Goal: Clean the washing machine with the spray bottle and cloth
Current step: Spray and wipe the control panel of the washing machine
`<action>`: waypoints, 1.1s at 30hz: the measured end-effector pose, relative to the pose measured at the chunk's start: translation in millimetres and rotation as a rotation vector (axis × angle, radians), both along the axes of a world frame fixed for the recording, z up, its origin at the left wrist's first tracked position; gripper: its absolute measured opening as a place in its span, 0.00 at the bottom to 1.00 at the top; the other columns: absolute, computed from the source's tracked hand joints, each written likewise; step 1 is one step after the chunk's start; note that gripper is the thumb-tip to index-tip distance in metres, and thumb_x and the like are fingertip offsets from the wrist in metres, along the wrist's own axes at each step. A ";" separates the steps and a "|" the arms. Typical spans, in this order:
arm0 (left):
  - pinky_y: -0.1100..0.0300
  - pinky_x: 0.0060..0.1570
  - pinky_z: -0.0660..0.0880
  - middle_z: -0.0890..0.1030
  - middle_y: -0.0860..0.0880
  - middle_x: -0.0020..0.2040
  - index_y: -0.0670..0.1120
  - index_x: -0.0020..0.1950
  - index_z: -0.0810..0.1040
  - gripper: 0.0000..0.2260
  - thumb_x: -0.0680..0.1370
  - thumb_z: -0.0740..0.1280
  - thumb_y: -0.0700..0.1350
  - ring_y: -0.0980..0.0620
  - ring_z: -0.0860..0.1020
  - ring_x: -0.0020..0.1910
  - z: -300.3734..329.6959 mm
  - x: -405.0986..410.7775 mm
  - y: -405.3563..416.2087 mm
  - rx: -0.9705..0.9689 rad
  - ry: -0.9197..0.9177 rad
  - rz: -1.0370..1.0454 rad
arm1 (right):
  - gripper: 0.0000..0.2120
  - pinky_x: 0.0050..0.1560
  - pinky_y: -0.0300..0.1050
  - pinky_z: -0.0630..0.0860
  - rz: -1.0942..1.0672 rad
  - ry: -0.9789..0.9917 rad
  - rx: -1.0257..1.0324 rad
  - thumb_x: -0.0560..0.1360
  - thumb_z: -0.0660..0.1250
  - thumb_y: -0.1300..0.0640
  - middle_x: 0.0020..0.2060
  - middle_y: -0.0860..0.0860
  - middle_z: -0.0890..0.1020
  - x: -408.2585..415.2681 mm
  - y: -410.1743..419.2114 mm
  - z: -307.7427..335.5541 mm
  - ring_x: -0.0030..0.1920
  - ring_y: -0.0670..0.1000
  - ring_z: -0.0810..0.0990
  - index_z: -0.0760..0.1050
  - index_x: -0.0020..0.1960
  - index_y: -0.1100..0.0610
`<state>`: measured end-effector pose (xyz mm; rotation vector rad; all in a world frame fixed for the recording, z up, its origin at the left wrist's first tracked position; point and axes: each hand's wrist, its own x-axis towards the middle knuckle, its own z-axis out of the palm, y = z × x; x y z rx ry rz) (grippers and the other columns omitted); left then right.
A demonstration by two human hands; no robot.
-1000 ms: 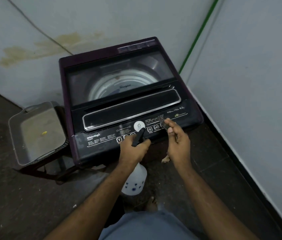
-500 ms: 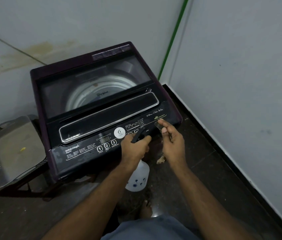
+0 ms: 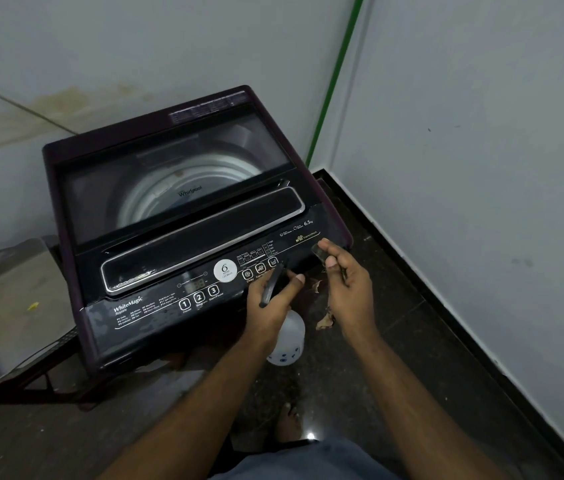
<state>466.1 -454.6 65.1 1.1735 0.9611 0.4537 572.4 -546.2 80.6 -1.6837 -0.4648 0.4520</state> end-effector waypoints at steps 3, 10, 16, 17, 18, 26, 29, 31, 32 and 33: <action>0.60 0.53 0.79 0.87 0.58 0.44 0.47 0.47 0.84 0.03 0.79 0.76 0.40 0.62 0.85 0.48 -2.2 -3.8 -5.9 0.036 -0.026 0.075 | 0.15 0.69 0.52 0.76 0.007 0.004 0.001 0.85 0.60 0.60 0.65 0.45 0.81 -0.2 -1.7 0.3 0.68 0.42 0.77 0.78 0.69 0.52; 0.52 0.41 0.74 0.79 0.47 0.36 0.42 0.40 0.80 0.08 0.76 0.73 0.44 0.49 0.77 0.37 -15.8 -9.9 -11.5 0.076 -0.031 0.287 | 0.15 0.70 0.53 0.75 0.022 -0.011 -0.005 0.85 0.60 0.60 0.66 0.44 0.81 -0.2 0.3 -2.8 0.68 0.42 0.76 0.78 0.69 0.52; 0.53 0.38 0.71 0.76 0.47 0.31 0.43 0.35 0.78 0.09 0.74 0.72 0.40 0.50 0.73 0.32 -26.1 -16.6 -12.5 0.037 0.090 0.293 | 0.15 0.71 0.50 0.74 0.060 0.016 0.002 0.85 0.60 0.61 0.65 0.43 0.81 -4.9 5.0 -1.2 0.68 0.40 0.76 0.78 0.67 0.48; 0.53 0.38 0.71 0.77 0.46 0.32 0.42 0.36 0.78 0.08 0.75 0.72 0.39 0.49 0.74 0.33 -26.0 -17.0 -13.2 0.038 0.083 0.270 | 0.15 0.71 0.50 0.74 0.067 0.016 0.004 0.85 0.60 0.61 0.65 0.43 0.81 -5.3 6.6 -1.1 0.68 0.41 0.76 0.78 0.66 0.48; 0.53 0.39 0.72 0.78 0.46 0.33 0.41 0.38 0.79 0.07 0.75 0.73 0.40 0.50 0.75 0.35 -25.6 -17.1 -14.0 0.045 0.065 0.241 | 0.15 0.71 0.50 0.74 0.073 0.016 0.005 0.85 0.60 0.61 0.65 0.43 0.81 -5.6 8.2 -1.3 0.68 0.41 0.76 0.78 0.67 0.48; 0.53 0.37 0.73 0.76 0.51 0.29 0.47 0.32 0.77 0.09 0.69 0.72 0.48 0.51 0.75 0.32 -21.2 -5.2 -11.8 0.128 0.122 0.117 | 0.15 0.71 0.50 0.74 0.087 0.029 0.020 0.85 0.60 0.61 0.65 0.44 0.81 -3.9 17.3 1.0 0.68 0.41 0.76 0.78 0.66 0.48; 0.50 0.40 0.78 0.81 0.46 0.33 0.46 0.36 0.79 0.09 0.71 0.73 0.49 0.49 0.79 0.35 -20.6 -1.0 -8.7 0.146 0.107 0.061 | 0.15 0.70 0.51 0.75 0.078 0.032 0.024 0.85 0.60 0.61 0.65 0.44 0.81 -1.6 16.0 1.4 0.68 0.42 0.77 0.78 0.66 0.47; 0.47 0.44 0.82 0.84 0.45 0.38 0.46 0.41 0.82 0.07 0.73 0.75 0.48 0.49 0.83 0.39 -19.3 2.9 -8.9 0.145 0.105 0.038 | 0.15 0.70 0.52 0.75 0.065 0.034 0.029 0.85 0.60 0.61 0.65 0.44 0.81 0.6 13.6 0.1 0.68 0.43 0.77 0.78 0.66 0.47; 0.47 0.44 0.82 0.84 0.47 0.37 0.46 0.41 0.83 0.06 0.74 0.75 0.47 0.49 0.83 0.39 -18.3 5.5 -9.6 0.141 0.105 0.038 | 0.15 0.70 0.52 0.76 0.054 0.040 0.033 0.85 0.60 0.61 0.65 0.44 0.81 2.2 12.3 -0.7 0.68 0.43 0.77 0.79 0.66 0.48; 0.49 0.41 0.81 0.83 0.49 0.35 0.45 0.39 0.81 0.07 0.73 0.75 0.47 0.50 0.81 0.36 -17.0 7.9 -10.3 0.145 0.104 0.045 | 0.15 0.70 0.53 0.76 0.041 0.044 0.036 0.85 0.60 0.61 0.65 0.45 0.82 3.8 10.9 -2.0 0.68 0.44 0.78 0.79 0.67 0.50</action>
